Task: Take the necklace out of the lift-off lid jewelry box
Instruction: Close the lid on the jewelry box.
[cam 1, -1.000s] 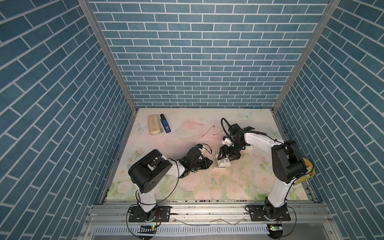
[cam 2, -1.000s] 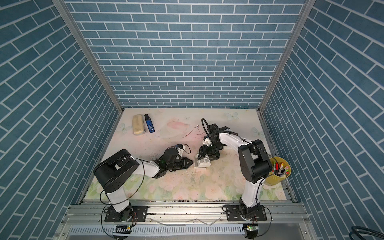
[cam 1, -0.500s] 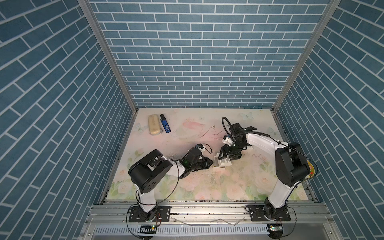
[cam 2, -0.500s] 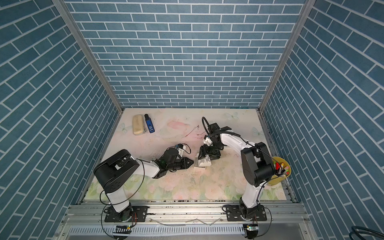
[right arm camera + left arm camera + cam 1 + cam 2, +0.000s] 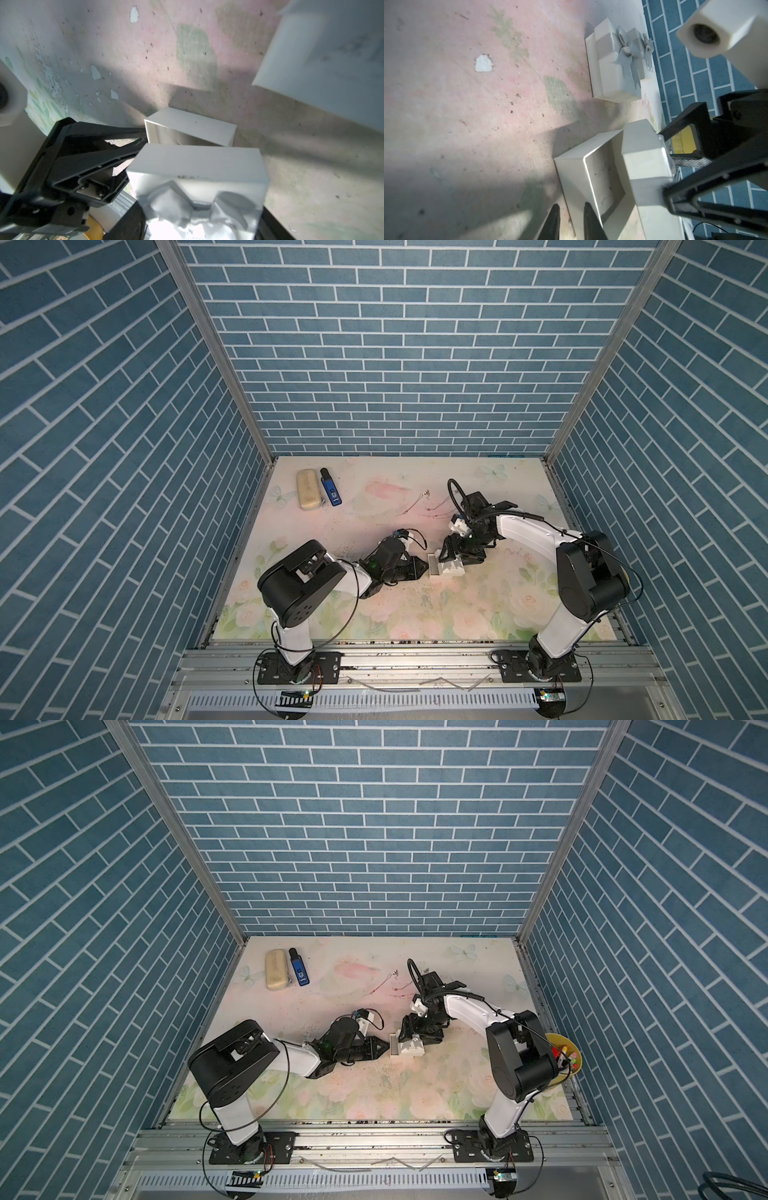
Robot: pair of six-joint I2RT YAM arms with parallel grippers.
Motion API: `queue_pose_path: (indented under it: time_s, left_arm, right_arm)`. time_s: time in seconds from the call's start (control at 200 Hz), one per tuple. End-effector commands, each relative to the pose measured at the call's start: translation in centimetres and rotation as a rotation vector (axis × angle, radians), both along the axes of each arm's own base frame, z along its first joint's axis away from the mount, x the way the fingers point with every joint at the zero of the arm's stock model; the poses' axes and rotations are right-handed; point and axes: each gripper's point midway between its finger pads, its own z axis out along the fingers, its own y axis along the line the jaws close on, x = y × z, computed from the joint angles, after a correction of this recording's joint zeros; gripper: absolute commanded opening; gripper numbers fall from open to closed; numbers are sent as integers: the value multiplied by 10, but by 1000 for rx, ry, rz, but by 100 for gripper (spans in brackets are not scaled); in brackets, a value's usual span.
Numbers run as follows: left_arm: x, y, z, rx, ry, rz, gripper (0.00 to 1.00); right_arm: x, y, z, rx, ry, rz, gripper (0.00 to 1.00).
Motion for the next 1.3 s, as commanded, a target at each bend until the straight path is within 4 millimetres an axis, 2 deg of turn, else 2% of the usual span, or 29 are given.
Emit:
queue_pose_path:
  time_s: [0.0, 0.24, 0.98, 1.295]
  left_arm:
    - [0, -5, 0, -11, -4, -7, 22]
    - [-2, -8, -1, -16, 0, -12, 22]
    - [1, -18, -2, -27, -6, -30, 21]
    - [-1, -23, -1, -24, -4, -37, 20]
  right_arm:
    - [-1, 4, -4, 0, 9, -15, 60]
    - [-4, 6, -9, -1, 27, -9, 60]
    - [-9, 24, -5, -2, 54, 78, 62]
    - [-11, 41, -8, 26, 44, 76, 65]
